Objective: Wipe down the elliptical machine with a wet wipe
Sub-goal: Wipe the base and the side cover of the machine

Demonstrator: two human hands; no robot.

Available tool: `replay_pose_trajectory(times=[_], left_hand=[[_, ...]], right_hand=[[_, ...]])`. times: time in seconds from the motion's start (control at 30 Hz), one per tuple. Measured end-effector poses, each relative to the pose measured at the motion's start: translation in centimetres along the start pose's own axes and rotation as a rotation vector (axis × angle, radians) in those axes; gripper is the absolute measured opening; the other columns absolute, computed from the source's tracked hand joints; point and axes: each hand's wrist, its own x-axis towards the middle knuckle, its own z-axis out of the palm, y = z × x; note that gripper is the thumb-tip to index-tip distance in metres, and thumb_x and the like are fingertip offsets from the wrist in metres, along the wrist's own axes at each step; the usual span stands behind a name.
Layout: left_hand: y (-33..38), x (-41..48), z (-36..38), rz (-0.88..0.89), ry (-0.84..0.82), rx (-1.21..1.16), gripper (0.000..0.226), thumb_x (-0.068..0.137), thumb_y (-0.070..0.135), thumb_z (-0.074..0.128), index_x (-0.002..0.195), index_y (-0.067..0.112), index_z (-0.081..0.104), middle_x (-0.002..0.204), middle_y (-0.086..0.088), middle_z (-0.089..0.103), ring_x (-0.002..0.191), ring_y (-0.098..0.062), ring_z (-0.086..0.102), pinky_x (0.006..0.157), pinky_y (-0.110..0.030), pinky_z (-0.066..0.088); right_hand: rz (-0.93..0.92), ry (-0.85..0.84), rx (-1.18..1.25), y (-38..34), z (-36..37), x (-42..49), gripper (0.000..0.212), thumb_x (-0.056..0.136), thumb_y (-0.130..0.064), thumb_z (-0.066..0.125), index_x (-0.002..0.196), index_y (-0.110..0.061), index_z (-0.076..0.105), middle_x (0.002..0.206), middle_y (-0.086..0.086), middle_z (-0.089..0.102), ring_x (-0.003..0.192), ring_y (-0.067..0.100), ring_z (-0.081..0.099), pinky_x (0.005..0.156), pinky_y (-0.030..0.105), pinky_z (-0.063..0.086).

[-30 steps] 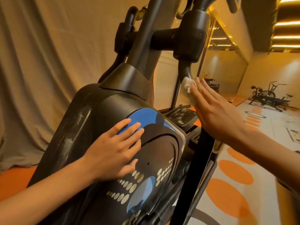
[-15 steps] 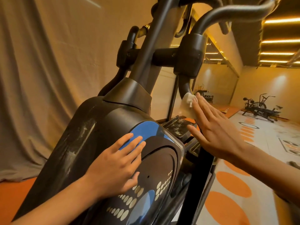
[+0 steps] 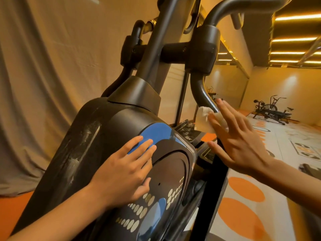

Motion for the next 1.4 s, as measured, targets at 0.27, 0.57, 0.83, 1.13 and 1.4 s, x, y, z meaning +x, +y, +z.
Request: replay_pose_trajectory(times=[0.27, 0.57, 0.83, 1.13, 1.4], left_hand=[[0.2, -0.1, 0.3, -0.002, 0.005, -0.002, 0.051, 0.091, 0.046, 0.055, 0.116, 0.006, 0.076, 0.142, -0.019, 0.062, 0.140, -0.035, 0.052, 0.126, -0.052, 0.020], [0.3, -0.1, 0.1, -0.004, 0.014, 0.009, 0.052, 0.093, 0.044, 0.049, 0.113, 0.005, 0.077, 0.143, -0.021, 0.062, 0.140, -0.037, 0.052, 0.126, -0.053, 0.016], [0.4, 0.0, -0.2, 0.024, 0.009, 0.046, 0.051, 0.096, 0.043, 0.046, 0.111, 0.005, 0.075, 0.143, -0.022, 0.060, 0.142, -0.040, 0.048, 0.127, -0.054, 0.011], [0.4, -0.2, -0.4, 0.060, -0.021, 0.057, 0.056, 0.094, 0.048, 0.044, 0.109, 0.004, 0.076, 0.144, -0.025, 0.059, 0.143, -0.043, 0.046, 0.126, -0.056, 0.009], [0.4, -0.2, -0.8, 0.096, -0.067, 0.086, 0.056, 0.095, 0.051, 0.043, 0.106, 0.006, 0.074, 0.149, -0.026, 0.053, 0.144, -0.041, 0.045, 0.127, -0.059, 0.012]], right_hand=[[-0.122, -0.056, -0.119, -1.1, 1.5, -5.1, 0.068, 0.108, -0.051, 0.024, 0.159, -0.006, 0.032, 0.167, 0.020, 0.022, 0.157, 0.035, 0.016, 0.124, 0.056, 0.022], [-0.145, -0.071, -0.048, 1.4, 0.3, -1.0, 0.074, 0.108, -0.054, 0.020, 0.156, 0.001, 0.033, 0.168, 0.019, 0.020, 0.158, 0.031, 0.010, 0.129, 0.044, 0.010], [-0.444, -0.280, 0.040, -3.7, 4.0, -13.9, 0.065, 0.104, -0.049, 0.036, 0.149, -0.004, 0.050, 0.165, 0.013, 0.029, 0.157, 0.027, 0.018, 0.129, 0.043, 0.010], [-0.282, -0.106, 0.034, 1.2, 1.0, -7.4, 0.064, 0.105, -0.046, 0.034, 0.152, -0.003, 0.042, 0.166, 0.019, 0.024, 0.157, 0.033, 0.016, 0.128, 0.050, 0.014], [-0.658, -0.320, 0.085, -2.5, 5.5, -14.8, 0.061, 0.104, -0.047, 0.029, 0.150, -0.010, 0.046, 0.164, 0.012, 0.031, 0.155, 0.026, 0.025, 0.128, 0.041, 0.016]])
